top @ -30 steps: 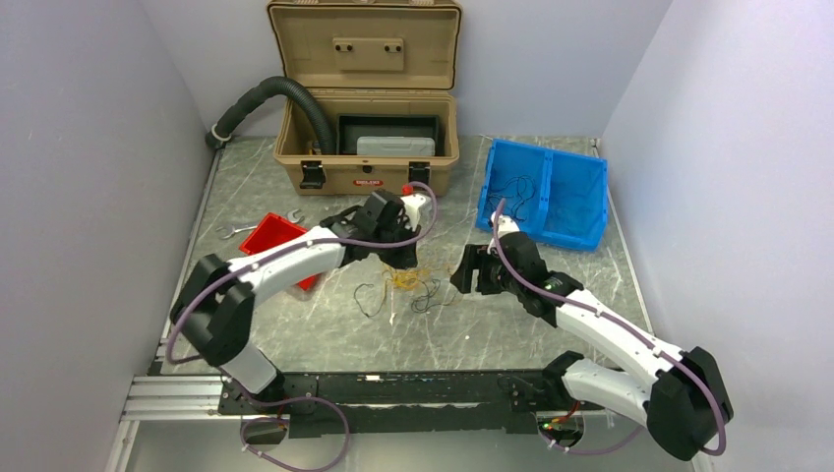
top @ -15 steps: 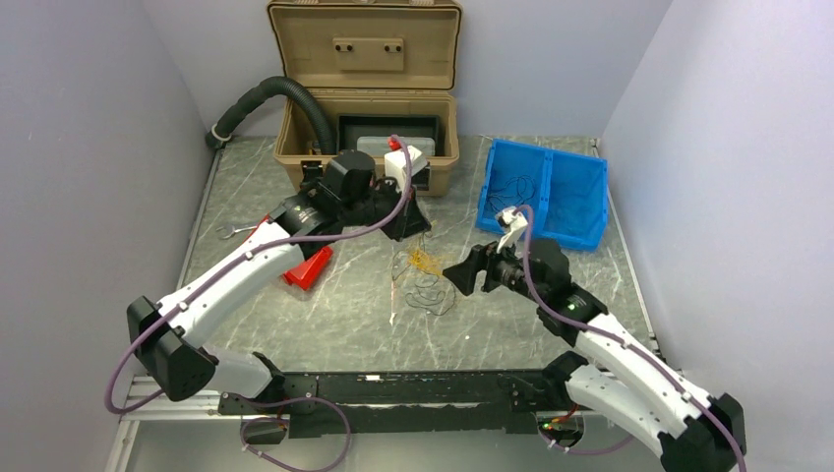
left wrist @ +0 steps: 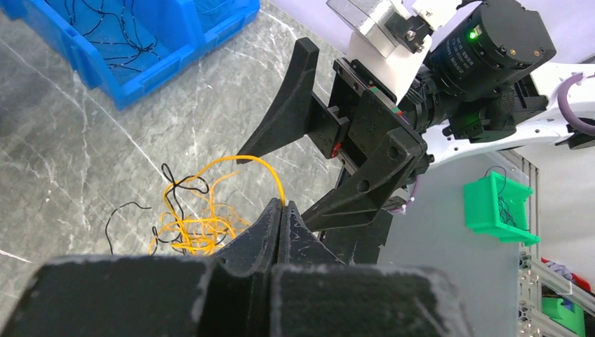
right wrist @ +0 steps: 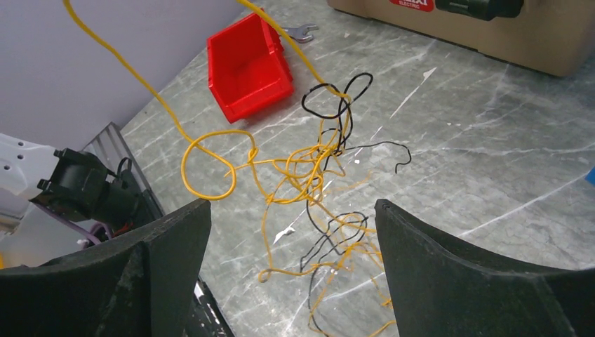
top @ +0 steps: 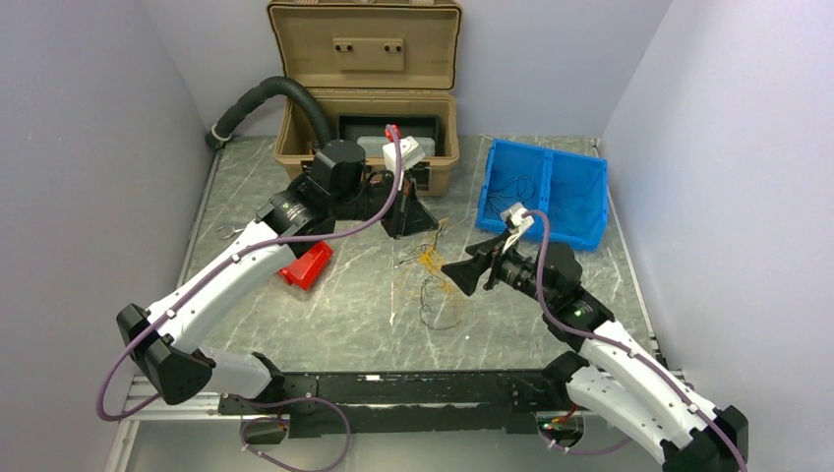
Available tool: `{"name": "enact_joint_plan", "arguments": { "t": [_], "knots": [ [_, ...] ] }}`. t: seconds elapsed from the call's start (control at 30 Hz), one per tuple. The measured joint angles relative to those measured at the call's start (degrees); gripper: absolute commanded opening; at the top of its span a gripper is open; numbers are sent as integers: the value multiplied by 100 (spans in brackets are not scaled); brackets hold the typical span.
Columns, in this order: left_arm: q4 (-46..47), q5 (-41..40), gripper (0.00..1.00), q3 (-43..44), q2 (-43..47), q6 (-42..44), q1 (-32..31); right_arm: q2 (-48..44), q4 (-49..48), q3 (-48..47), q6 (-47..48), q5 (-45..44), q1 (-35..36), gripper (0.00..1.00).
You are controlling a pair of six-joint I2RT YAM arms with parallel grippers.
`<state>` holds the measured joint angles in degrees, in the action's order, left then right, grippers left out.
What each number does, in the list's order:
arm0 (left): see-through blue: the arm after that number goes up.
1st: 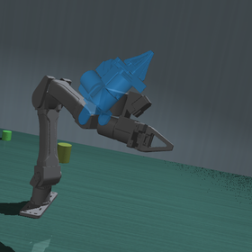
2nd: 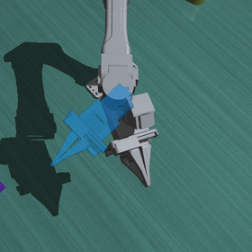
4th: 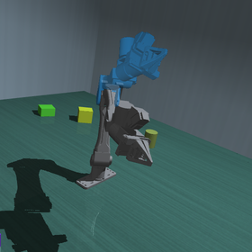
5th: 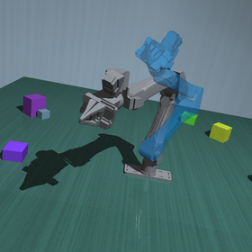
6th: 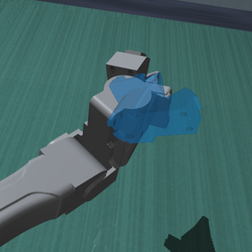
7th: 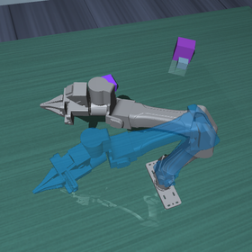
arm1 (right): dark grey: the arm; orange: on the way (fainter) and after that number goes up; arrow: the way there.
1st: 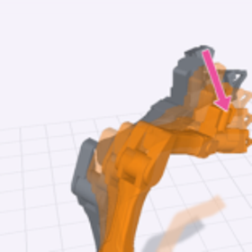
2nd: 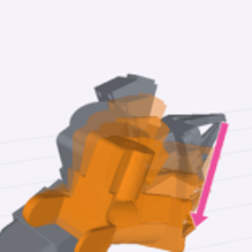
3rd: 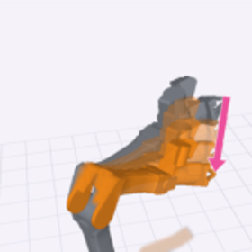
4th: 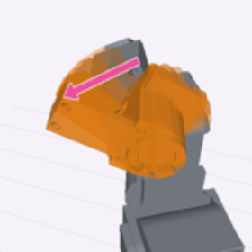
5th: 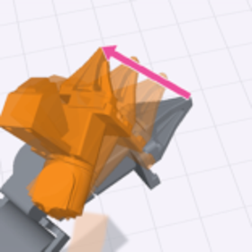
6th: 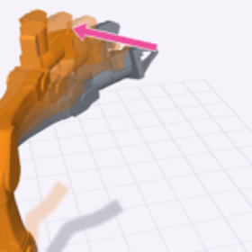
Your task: Untangle the cables
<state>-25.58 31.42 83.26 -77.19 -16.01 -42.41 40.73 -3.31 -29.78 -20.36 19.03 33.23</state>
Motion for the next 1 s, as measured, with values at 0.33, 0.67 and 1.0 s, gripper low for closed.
{"name": "enact_joint_plan", "arguments": {
  "t": [0.33,0.67,1.0],
  "knots": [
    [116,133,0,2,0,-74,0,-133,-87,9,55,98,0,91],
    [468,365,0,7,0,-323,-4,763,-1137,136,-125,756,20,92],
    [605,162,0,562,0,-411,-4,2157,-2291,955,-682,459,92,69]
  ]
}}
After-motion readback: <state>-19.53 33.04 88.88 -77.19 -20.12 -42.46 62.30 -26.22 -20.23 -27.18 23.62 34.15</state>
